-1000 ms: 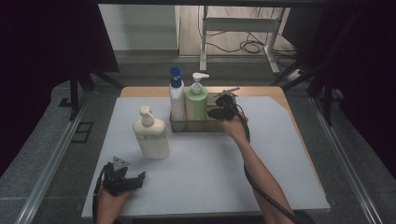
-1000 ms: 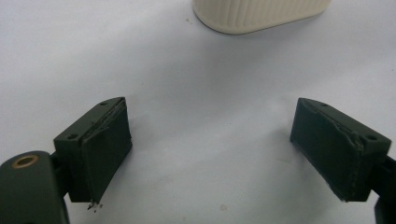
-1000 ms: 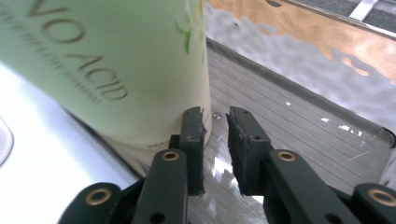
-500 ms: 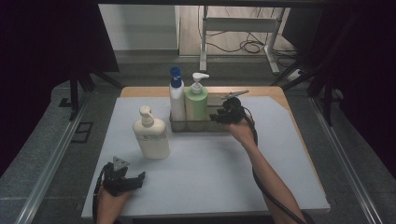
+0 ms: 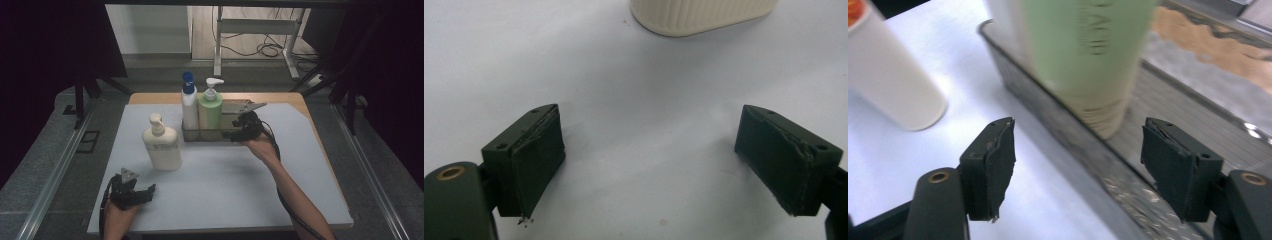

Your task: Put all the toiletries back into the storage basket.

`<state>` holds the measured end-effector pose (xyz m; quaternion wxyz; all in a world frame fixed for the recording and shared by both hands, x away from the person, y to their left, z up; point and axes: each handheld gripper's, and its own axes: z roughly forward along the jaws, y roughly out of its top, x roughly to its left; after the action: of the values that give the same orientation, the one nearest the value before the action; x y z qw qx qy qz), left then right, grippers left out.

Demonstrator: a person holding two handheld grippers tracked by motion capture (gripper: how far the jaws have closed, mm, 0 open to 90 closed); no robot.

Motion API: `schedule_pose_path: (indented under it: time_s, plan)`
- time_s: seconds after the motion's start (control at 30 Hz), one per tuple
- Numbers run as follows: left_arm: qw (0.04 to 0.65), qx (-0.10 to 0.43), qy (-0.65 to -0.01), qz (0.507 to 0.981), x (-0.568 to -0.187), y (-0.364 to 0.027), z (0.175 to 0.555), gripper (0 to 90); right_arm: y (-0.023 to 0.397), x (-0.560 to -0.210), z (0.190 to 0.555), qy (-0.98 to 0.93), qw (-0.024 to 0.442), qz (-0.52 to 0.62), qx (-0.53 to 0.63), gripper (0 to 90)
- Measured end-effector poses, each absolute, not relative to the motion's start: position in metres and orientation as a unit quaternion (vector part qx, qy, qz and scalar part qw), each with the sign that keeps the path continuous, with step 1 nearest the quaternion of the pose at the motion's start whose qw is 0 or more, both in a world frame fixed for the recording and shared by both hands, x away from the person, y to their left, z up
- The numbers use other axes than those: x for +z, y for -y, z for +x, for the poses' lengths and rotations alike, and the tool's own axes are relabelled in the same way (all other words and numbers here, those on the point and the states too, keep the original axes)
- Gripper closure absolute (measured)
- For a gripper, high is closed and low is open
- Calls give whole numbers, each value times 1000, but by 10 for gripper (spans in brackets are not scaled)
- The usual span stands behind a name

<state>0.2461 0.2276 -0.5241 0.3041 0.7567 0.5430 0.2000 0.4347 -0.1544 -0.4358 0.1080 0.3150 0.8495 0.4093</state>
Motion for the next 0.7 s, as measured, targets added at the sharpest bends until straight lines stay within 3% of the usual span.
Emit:
schedule_pose_path:
  time_s: [0.7]
  plan:
    - [304, 200, -543, 757, -524, -228, 246, 119, 102, -441, 409, -869, 66, 246, 424, 138]
